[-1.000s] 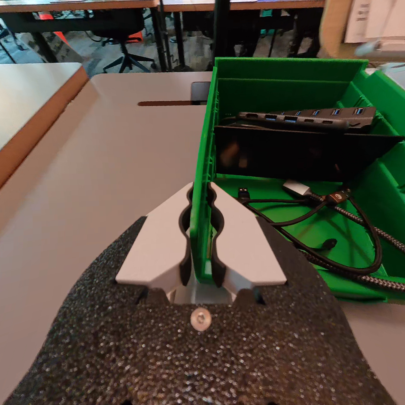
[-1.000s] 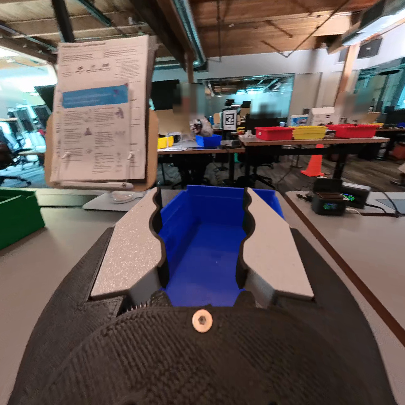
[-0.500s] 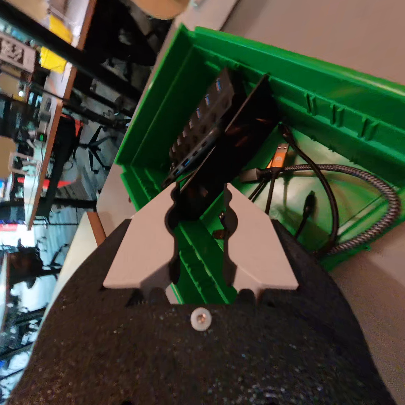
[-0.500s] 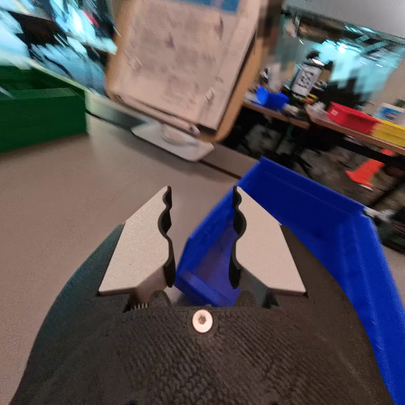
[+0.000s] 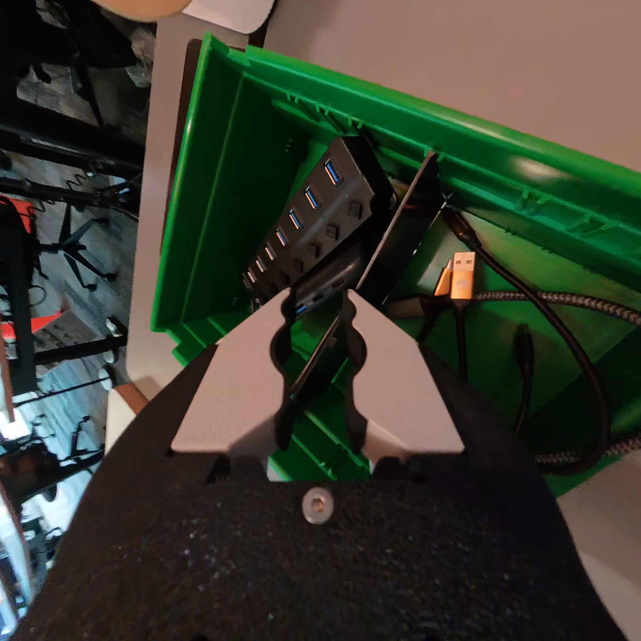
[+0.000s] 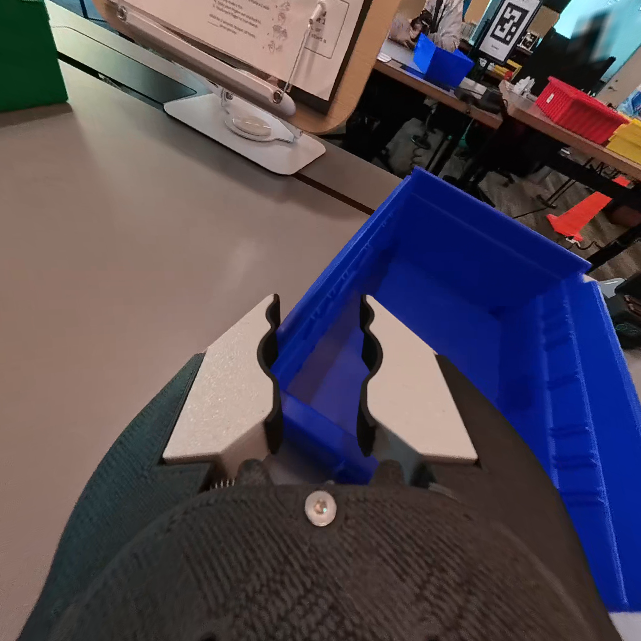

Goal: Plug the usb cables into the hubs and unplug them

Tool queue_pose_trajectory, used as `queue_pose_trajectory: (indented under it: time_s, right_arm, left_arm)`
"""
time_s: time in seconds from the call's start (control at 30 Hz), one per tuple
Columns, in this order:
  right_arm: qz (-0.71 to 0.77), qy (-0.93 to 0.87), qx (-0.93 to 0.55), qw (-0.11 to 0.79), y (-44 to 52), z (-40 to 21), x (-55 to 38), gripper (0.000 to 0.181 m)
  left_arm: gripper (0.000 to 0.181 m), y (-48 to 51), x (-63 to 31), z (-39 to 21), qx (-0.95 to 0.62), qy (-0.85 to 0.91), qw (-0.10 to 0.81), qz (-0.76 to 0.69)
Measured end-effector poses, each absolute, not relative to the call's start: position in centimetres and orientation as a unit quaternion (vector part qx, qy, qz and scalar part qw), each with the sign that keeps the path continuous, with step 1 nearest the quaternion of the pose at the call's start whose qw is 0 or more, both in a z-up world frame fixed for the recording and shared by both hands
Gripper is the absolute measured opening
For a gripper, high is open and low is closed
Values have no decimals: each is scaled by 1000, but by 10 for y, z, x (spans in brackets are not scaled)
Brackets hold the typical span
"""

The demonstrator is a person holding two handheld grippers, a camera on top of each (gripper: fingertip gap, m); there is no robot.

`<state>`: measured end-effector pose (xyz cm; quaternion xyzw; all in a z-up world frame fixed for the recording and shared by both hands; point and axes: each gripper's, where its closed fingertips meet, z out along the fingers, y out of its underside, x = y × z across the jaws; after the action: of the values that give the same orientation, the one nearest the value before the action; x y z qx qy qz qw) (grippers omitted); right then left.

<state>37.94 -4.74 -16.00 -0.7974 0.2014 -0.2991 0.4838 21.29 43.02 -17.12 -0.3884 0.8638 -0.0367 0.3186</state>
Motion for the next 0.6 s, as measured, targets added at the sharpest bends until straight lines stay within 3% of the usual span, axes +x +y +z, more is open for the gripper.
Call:
queue_pose_trajectory:
  time_s: [0.03, 0.23, 0.43, 0.6]
  right_arm:
    - [-298, 203, -798, 482, -50, -160, 380, 45]
    - [-297, 193, -807, 472, -52, -160, 378, 46]
    - [-283, 168, -814, 478, -43, -157, 367, 46]
    - [-269, 165, -809, 497, -42, -150, 364, 48]
  left_arm:
    - [35, 433, 213, -168, -380, 866, 324, -25]
    - [47, 474, 210, -160, -355, 872, 325, 88]
    - [55, 483, 214, -173, -315, 906, 245, 140]
    - [41, 488, 223, -191, -306, 917, 204, 153]
